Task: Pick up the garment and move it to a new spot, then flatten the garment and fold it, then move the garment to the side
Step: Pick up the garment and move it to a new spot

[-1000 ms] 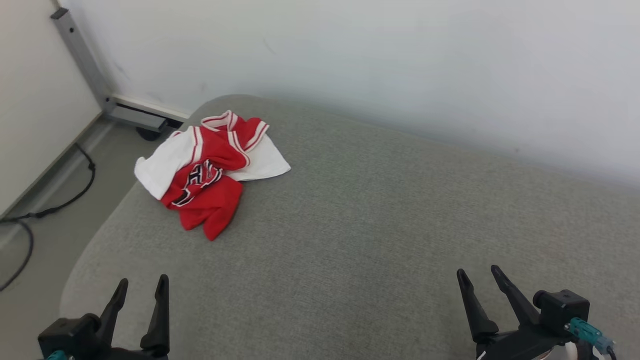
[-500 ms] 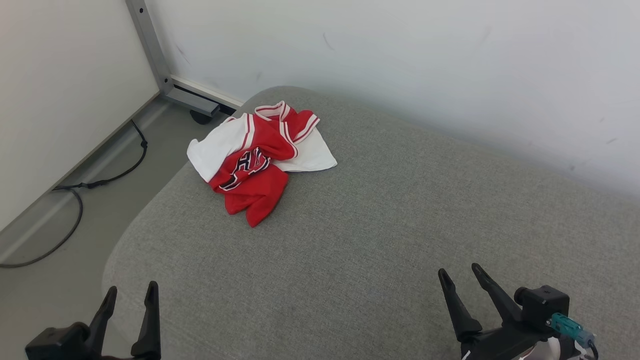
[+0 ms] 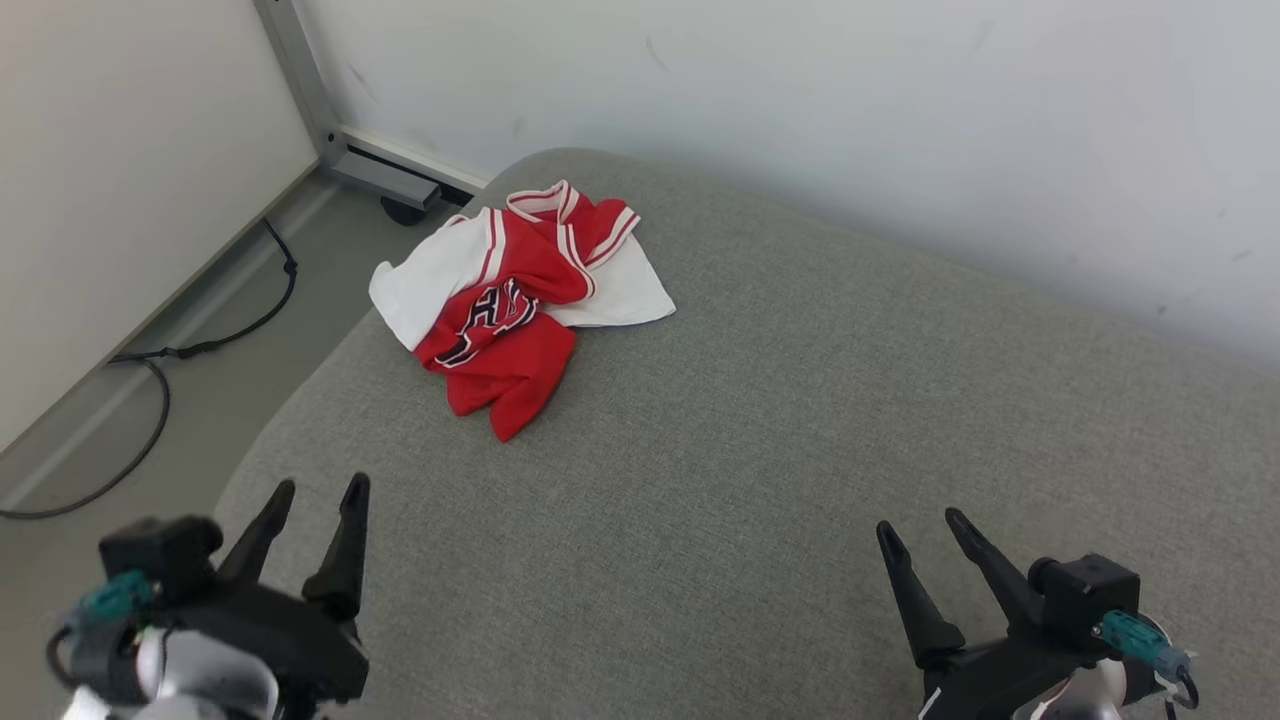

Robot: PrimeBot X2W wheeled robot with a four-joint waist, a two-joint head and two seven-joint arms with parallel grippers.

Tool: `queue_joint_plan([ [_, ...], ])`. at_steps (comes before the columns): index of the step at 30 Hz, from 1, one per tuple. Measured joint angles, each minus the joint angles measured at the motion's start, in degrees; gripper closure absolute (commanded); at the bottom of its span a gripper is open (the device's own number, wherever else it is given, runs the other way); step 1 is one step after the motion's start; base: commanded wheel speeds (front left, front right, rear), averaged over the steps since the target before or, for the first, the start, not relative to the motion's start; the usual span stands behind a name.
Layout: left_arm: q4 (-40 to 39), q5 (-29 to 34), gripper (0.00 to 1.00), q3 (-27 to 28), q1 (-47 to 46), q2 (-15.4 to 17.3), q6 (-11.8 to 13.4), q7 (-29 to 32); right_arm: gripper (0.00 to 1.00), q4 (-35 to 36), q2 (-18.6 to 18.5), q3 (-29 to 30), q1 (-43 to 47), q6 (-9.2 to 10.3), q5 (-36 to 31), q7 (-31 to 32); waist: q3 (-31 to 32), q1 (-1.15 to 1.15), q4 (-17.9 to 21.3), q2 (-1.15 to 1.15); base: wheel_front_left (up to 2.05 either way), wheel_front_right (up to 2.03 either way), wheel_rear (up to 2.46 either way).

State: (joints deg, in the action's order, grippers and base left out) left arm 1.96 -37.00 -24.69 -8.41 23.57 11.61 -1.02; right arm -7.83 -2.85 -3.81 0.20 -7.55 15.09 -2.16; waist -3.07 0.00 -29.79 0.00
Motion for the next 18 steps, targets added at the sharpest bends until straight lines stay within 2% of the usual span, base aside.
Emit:
queue_joint_plan([
  [4, 7.57, -2.23, 0.00, -1.54, -8.81, -2.98, -3.96, 3.64, 0.00, 1.86, 0.00, -0.05, -0.42, 0.00, -1.18, 1.21, -1.69, 0.00, -0.11, 0.00, 0.00, 0.00, 0.00],
  [9, 18.04, -3.97, 0.00, -1.97, -19.80, -5.54, -7.22, 7.23, 0.00, 5.65, 0.03, -0.60, -1.41, 0.00, -3.66, 3.85, -4.66, 0.00, 0.57, 0.00, 0.00, 0.00, 0.00],
  [13, 25.22, -4.31, 0.00, -1.87, -28.21, -6.25, -8.65, 9.95, 0.00, 9.56, 0.03, -0.59, -3.21, 0.01, -6.20, 6.25, -7.88, 0.01, 1.93, 0.00, 0.00, 0.00, 0.00],
  [18, 32.70, -4.12, 0.00, -2.80, -36.24, -6.01, -11.85, 12.88, 0.00, 14.71, 0.02, 0.03, -4.47, 0.01, -8.77, 9.22, -12.60, 0.01, 3.82, 0.01, 0.00, 0.00, 0.00],
])
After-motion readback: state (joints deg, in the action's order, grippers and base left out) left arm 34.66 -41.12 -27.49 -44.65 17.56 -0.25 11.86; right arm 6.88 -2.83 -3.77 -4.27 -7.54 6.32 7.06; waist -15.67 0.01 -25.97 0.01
